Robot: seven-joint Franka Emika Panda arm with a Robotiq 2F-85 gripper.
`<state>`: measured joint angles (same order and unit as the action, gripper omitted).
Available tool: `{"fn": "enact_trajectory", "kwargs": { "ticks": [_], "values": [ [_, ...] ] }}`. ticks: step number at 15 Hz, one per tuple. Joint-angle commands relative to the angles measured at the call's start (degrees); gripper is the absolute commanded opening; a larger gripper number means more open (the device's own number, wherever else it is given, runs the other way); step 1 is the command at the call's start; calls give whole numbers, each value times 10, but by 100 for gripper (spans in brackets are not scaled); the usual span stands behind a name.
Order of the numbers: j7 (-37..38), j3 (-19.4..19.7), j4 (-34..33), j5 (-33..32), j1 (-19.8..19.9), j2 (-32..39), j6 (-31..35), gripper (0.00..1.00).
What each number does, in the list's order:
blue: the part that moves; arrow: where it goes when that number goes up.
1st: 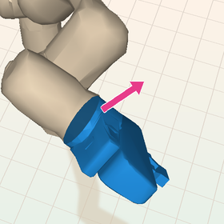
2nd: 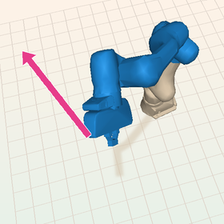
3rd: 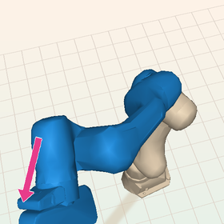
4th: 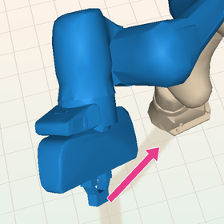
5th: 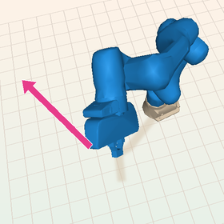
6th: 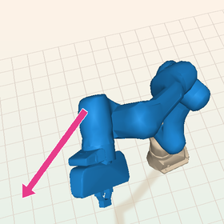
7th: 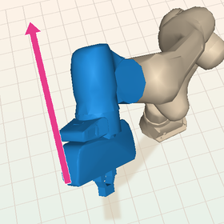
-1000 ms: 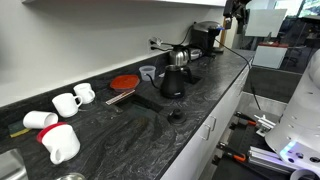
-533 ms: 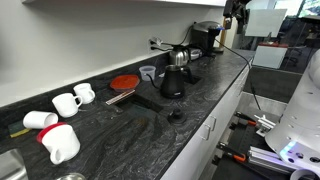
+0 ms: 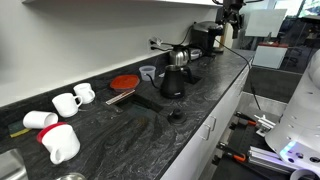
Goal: Move the black kettle on the counter
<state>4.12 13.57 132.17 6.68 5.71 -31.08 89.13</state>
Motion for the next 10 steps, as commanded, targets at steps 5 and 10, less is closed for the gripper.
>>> {"fn": "enact_trajectory", "kwargs": {
  "ticks": [5, 10],
  "values": [
    [45, -26, 0, 12, 32, 34, 36, 100],
    [45, -27, 0, 12, 32, 30, 35, 100]
  ]
}}
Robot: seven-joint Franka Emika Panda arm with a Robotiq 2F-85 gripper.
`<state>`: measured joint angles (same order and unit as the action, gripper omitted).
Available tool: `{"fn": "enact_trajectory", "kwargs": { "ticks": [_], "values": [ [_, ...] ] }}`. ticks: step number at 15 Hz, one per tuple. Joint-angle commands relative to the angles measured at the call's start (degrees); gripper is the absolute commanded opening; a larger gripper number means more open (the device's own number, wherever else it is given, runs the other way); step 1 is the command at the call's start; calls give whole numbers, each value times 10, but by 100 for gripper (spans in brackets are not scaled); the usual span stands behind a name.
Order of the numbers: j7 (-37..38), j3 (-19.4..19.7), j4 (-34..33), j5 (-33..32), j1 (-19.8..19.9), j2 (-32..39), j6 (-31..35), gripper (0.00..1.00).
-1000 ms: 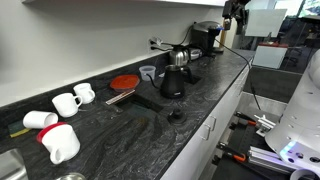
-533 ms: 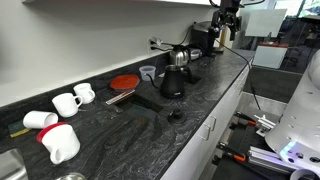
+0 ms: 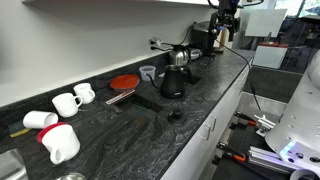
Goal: Move the black kettle on the counter
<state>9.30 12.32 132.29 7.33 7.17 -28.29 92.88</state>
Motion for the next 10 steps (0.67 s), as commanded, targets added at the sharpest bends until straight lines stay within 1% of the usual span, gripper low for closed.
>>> {"fn": "enact_trajectory", "kwargs": {
  "ticks": [1, 6, 10],
  "values": [
    [-7, -14, -1, 6, 17, 2, -2, 100],
    [9, -16, -6, 16, 18, 15, 10, 100],
    [47, -16, -3, 15, 28, 19, 29, 100]
  ]
}}
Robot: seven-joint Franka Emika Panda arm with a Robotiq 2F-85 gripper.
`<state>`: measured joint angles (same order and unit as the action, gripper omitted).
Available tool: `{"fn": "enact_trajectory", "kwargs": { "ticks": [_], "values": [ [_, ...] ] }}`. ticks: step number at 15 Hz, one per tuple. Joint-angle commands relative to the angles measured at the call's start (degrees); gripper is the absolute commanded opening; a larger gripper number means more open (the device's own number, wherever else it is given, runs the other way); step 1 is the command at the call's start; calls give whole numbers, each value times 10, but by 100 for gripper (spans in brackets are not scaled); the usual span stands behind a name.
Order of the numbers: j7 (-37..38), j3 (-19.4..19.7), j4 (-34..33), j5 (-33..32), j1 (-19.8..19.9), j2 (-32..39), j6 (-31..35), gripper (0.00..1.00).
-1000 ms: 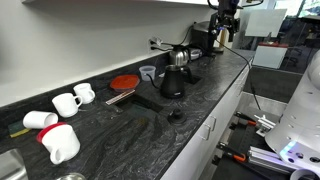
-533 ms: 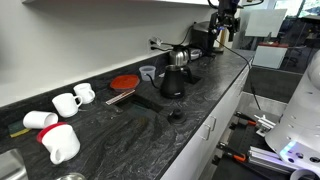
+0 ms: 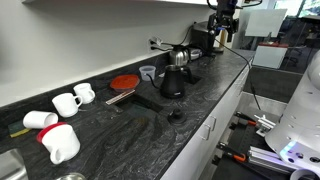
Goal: Move the black kettle on the counter
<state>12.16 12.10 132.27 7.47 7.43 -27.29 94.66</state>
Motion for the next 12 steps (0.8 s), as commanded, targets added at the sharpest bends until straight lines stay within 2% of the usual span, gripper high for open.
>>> {"fn": "enact_trajectory", "kwargs": {
  "ticks": [1, 12],
  "values": [
    [22, -14, -2, 12, 27, 9, 14, 100],
    [11, -15, -1, 5, 28, 8, 7, 100]
  ]
}}
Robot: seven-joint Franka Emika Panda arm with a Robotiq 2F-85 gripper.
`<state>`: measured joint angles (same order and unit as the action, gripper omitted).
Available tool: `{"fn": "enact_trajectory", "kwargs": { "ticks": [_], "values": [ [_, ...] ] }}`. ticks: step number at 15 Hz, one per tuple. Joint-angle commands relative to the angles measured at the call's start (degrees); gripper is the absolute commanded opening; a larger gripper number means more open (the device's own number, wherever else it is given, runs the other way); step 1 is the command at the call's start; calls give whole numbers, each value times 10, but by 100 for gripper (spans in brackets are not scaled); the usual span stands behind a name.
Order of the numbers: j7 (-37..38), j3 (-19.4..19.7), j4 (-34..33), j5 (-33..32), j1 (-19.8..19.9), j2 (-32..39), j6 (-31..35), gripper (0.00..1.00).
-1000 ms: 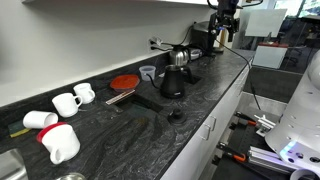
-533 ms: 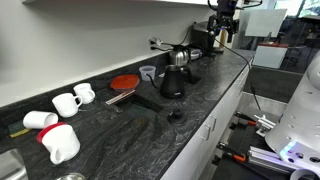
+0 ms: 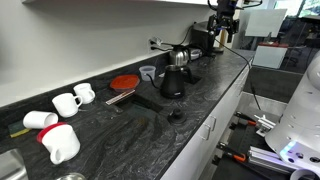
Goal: Move the black kettle on the counter
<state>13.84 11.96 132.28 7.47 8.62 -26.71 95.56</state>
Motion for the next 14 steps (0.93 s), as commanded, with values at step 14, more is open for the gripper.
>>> {"fn": "enact_trajectory", "kwargs": {
  "ticks": [14],
  "values": [
    [115, -22, -3, 49, 26, 45, 38, 100]
  ]
}}
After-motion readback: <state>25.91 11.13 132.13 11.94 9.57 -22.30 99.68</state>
